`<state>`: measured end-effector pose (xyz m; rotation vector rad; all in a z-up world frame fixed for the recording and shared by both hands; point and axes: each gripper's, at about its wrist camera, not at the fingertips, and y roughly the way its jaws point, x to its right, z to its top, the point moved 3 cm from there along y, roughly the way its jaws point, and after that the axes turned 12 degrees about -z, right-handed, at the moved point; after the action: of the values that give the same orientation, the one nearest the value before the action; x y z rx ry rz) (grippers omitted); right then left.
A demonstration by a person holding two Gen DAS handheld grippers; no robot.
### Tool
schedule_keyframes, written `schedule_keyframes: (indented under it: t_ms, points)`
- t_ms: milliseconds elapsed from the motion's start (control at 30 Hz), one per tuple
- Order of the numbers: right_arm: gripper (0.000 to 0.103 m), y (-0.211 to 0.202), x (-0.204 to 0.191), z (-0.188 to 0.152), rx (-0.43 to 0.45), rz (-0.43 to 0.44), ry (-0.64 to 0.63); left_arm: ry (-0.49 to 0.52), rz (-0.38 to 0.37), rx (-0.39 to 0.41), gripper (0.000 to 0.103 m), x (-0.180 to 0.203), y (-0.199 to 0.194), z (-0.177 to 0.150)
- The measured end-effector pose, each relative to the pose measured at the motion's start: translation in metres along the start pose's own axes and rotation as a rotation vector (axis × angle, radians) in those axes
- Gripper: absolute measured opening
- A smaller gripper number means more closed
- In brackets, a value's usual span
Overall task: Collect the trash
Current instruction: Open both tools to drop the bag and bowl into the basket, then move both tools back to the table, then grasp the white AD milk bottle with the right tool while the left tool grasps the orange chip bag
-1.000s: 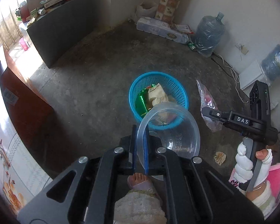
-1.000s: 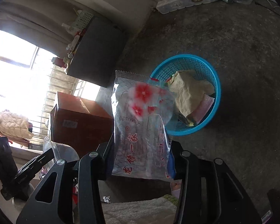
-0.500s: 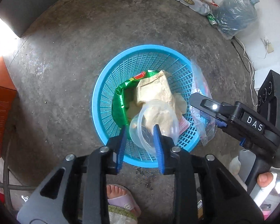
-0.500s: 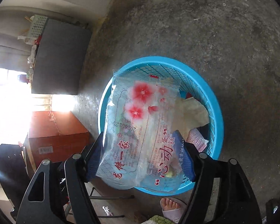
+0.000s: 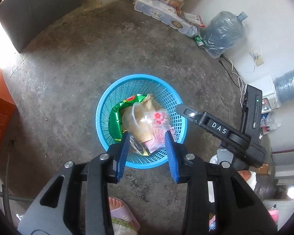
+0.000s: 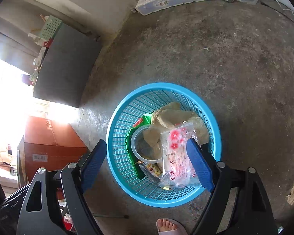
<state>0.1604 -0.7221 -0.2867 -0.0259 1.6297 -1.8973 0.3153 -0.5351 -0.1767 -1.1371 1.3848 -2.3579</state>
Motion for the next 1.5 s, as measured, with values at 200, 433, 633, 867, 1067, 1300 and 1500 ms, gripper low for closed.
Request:
schedule_keyframes:
  t_ms: [200, 433, 633, 867, 1067, 1300, 1500]
  points:
    - [0.081, -0.085, -0.015, -0.032, 0.128, 0.086, -0.091, 0.114, -0.001, 0.18, 0.04, 0.023, -0.121, -0.058]
    - [0.081, -0.189, -0.059, -0.09, 0.207, 0.247, -0.26, 0.092, 0.109, 0.406, 0.051, -0.002, -0.258, -0.182]
    - [0.081, -0.256, -0.149, -0.15, 0.224, 0.379, -0.51, -0.08, 0.264, 0.572, 0.053, -0.061, -0.351, -0.297]
    - [0.081, -0.264, -0.305, -0.279, 0.077, 0.544, -0.879, -0.343, 0.425, 0.743, 0.057, -0.135, -0.435, -0.41]
    - [0.081, -0.239, -0.422, -0.408, -0.04, 0.565, -1.196, -0.523, 0.459, 0.795, 0.058, -0.189, -0.47, -0.465]
    - [0.081, -0.202, -0.497, -0.505, 0.022, 0.389, -1.497, -0.621, 0.404, 0.836, 0.058, -0.231, -0.474, -0.499]
    - [0.063, -0.18, -0.506, -0.532, 0.057, 0.256, -1.585, -0.64, 0.368, 0.861, 0.058, -0.253, -0.477, -0.502]
